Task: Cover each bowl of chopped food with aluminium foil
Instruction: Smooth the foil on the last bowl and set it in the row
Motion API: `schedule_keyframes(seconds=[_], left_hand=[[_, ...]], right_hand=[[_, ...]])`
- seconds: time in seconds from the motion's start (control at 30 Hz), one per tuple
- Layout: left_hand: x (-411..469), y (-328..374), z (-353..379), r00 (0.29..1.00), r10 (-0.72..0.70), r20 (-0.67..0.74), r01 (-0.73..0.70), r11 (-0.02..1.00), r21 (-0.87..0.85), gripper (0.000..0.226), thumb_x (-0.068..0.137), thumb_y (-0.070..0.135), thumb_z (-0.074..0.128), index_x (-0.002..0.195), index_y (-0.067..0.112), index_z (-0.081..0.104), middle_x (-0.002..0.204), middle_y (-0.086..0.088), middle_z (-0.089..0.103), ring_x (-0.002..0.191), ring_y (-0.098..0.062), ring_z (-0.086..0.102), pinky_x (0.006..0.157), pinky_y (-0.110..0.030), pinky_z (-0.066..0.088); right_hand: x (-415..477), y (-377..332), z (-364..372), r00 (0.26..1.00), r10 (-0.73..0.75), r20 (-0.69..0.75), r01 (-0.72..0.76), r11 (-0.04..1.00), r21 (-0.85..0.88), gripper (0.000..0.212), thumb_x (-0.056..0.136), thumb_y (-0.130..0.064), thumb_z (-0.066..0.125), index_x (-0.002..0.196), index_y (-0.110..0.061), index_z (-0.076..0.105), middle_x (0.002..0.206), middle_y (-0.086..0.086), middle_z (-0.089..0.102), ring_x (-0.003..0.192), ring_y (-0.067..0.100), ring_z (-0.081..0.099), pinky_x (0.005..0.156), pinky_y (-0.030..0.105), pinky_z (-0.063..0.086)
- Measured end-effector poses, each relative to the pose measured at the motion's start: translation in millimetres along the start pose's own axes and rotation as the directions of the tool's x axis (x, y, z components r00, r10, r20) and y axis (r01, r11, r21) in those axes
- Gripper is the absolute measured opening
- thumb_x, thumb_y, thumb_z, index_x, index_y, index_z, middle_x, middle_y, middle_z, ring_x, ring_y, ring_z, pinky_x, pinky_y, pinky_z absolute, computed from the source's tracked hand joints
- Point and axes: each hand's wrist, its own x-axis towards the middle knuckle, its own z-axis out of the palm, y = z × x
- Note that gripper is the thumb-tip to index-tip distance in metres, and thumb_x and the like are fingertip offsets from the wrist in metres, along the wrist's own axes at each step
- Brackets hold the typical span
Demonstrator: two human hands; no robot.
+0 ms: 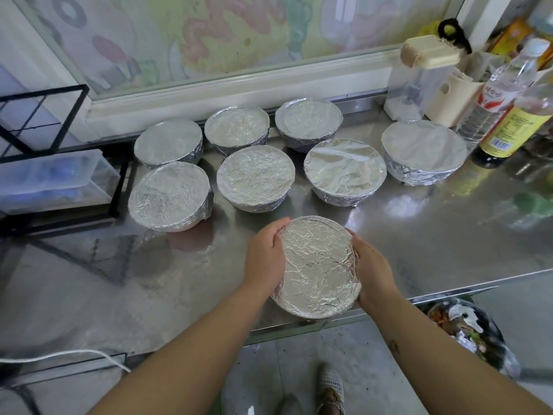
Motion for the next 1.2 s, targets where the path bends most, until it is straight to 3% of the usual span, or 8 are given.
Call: schedule_keyframes(seconds=[0.1,0.2,0.3,0.43,0.63,0.73,0.93,1.2], left_hand=[[0,1,-2,1.000,0.015,0.010,-0.015,1.000,0.002,0.037,0.104,0.009,0.041,0.132,0.020,0.062,0.133,0.010,0.062,0.120,0.000,0.053,0.091,0.003,0.031],[1,1,-9,0.999,0.053,0.005,-0.053,0.998,0.028,0.038,0.103,0.014,0.045,0.138,0.020,0.057,0.134,0.012,0.058,0.121,0.001,0.049,0.094,0.002,0.029],[7,1,-13,0.994,0.103,0.021,-0.104,0.993,0.061,0.039,0.102,0.017,0.049,0.140,0.019,0.056,0.136,0.010,0.059,0.122,-0.001,0.052,0.100,-0.009,0.035],[27,7,-14,0.972,0.123,0.199,-0.150,0.980,0.130,0.036,0.102,0.023,0.050,0.136,0.021,0.061,0.132,0.011,0.063,0.120,-0.001,0.055,0.097,-0.012,0.037],[30,2,-10,0.960,0.087,0.266,-0.123,0.985,0.119,0.030,0.102,0.023,0.051,0.127,0.023,0.067,0.118,0.010,0.070,0.106,-0.001,0.061,0.088,-0.013,0.043],[26,2,-9,0.966,0.045,0.253,-0.063,0.996,0.061,0.025,0.102,0.024,0.052,0.120,0.024,0.070,0.104,0.015,0.071,0.090,0.009,0.061,0.078,-0.007,0.044],[25,9,-6,0.965,-0.018,0.262,0.013,1.000,0.021,0.019,0.100,0.025,0.056,0.105,0.025,0.074,0.092,0.000,0.075,0.086,-0.016,0.067,0.079,-0.034,0.051],[22,6,-1,0.977,-0.010,0.214,-0.001,0.999,0.050,0.021,0.099,0.028,0.057,0.106,0.022,0.076,0.096,0.010,0.075,0.090,-0.006,0.066,0.085,-0.035,0.053]], right_hand=[[1,-13,-4,0.998,-0.006,0.059,0.015,0.989,-0.144,0.025,0.104,-0.027,0.054,0.115,-0.015,0.074,0.110,0.010,0.076,0.101,0.022,0.073,0.094,0.040,0.055],[10,-33,-6,0.945,-0.300,0.134,0.314,0.705,-0.636,0.028,0.105,-0.029,0.053,0.126,-0.020,0.068,0.115,0.000,0.073,0.096,0.004,0.062,0.084,0.026,0.046],[21,-50,13,0.882,-0.347,0.319,0.465,0.530,-0.709,0.032,0.103,-0.028,0.057,0.132,-0.021,0.066,0.082,-0.017,0.065,0.054,-0.009,0.052,0.061,0.016,0.037],[37,-57,34,0.849,-0.236,0.472,0.526,0.315,-0.790,0.025,0.102,-0.026,0.059,0.122,-0.023,0.074,0.051,-0.021,0.059,0.044,-0.007,0.049,0.050,0.011,0.035],[46,-50,28,0.853,-0.210,0.477,0.521,0.303,-0.798,0.018,0.100,-0.026,0.061,0.098,-0.035,0.077,0.064,-0.002,0.068,0.045,0.001,0.044,0.051,0.020,0.037],[47,-48,29,0.849,-0.208,0.486,0.528,0.303,-0.793,0.018,0.100,-0.025,0.063,0.089,-0.036,0.072,0.062,-0.006,0.064,0.045,0.000,0.045,0.048,0.014,0.034],[52,-57,38,0.802,-0.128,0.583,0.596,0.225,-0.771,0.013,0.097,-0.027,0.067,0.101,-0.030,0.079,0.062,-0.025,0.065,0.057,-0.008,0.057,0.059,0.012,0.040],[52,-52,37,0.745,-0.190,0.639,0.665,0.141,-0.733,0.012,0.094,-0.025,0.071,0.102,-0.022,0.081,0.066,-0.018,0.064,0.058,-0.009,0.056,0.058,0.010,0.039]])
